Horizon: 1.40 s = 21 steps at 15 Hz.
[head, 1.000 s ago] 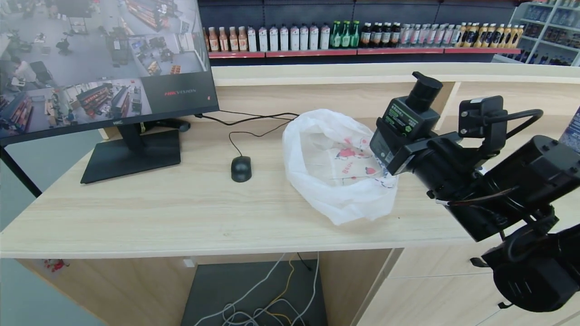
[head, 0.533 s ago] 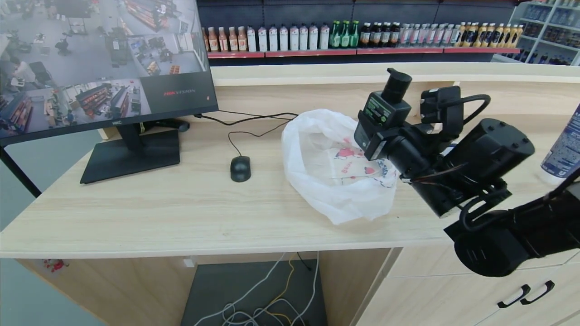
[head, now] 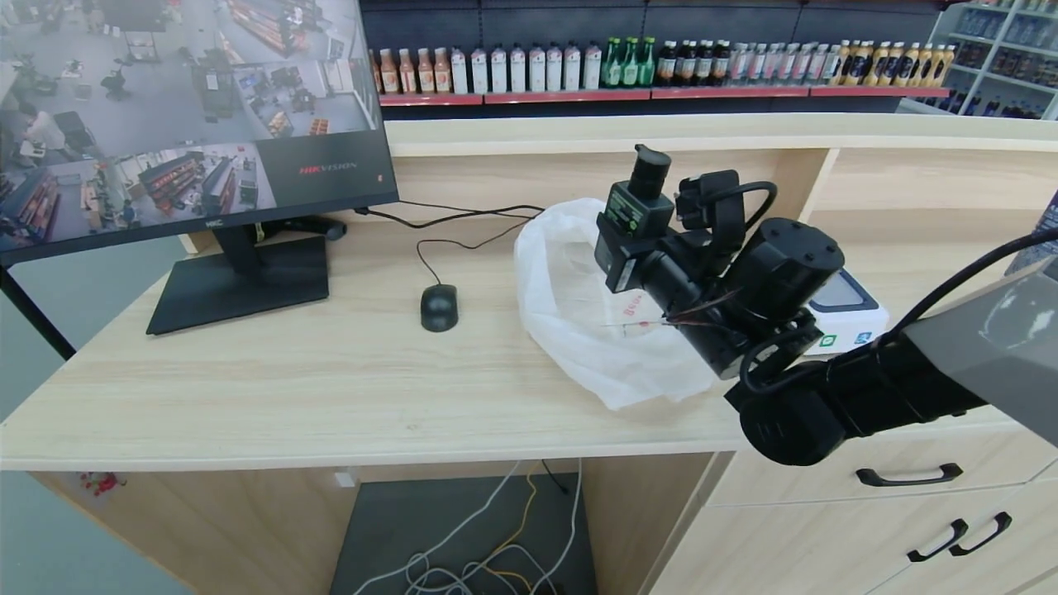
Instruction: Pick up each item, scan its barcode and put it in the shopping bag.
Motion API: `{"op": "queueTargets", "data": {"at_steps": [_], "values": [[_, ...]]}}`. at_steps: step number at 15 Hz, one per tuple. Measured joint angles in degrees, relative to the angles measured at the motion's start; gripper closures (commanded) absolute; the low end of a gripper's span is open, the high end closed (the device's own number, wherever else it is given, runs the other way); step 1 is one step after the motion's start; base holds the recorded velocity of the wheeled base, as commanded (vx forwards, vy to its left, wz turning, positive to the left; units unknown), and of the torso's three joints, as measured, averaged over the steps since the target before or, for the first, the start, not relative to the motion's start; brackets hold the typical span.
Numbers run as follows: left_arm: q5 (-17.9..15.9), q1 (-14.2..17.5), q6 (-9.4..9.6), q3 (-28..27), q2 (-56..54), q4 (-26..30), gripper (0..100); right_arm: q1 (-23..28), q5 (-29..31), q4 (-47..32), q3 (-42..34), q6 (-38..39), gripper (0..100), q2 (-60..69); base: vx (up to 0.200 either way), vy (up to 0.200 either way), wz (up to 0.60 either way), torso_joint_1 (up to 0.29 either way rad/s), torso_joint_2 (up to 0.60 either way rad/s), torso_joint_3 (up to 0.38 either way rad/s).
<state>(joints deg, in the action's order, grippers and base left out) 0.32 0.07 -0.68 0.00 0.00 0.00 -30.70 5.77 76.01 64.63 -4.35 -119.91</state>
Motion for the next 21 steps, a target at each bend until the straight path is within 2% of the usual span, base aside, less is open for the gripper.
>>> {"op": "queueTargets", "data": {"at_steps": [8,12,21], "values": [[0.00,0.00,0.00,0.00,0.00,0.00,0,0.35,0.02,-5.14,4.68,1.78,100,-2.63,0.000,0.000,0.00,0.000,0.00,0.000],[0.00,-0.02,0.00,0.00,0.00,0.00,0,2.15,-0.02,-7.69,8.27,1.90,100,-4.27,0.000,0.000,0.00,0.000,0.00,0.000],[0.01,0.00,0.00,0.00,0.00,0.00,0,2.12,0.02,-6.46,7.98,3.18,100,-7.19,0.000,0.000,0.00,0.000,0.00,0.000]]}}
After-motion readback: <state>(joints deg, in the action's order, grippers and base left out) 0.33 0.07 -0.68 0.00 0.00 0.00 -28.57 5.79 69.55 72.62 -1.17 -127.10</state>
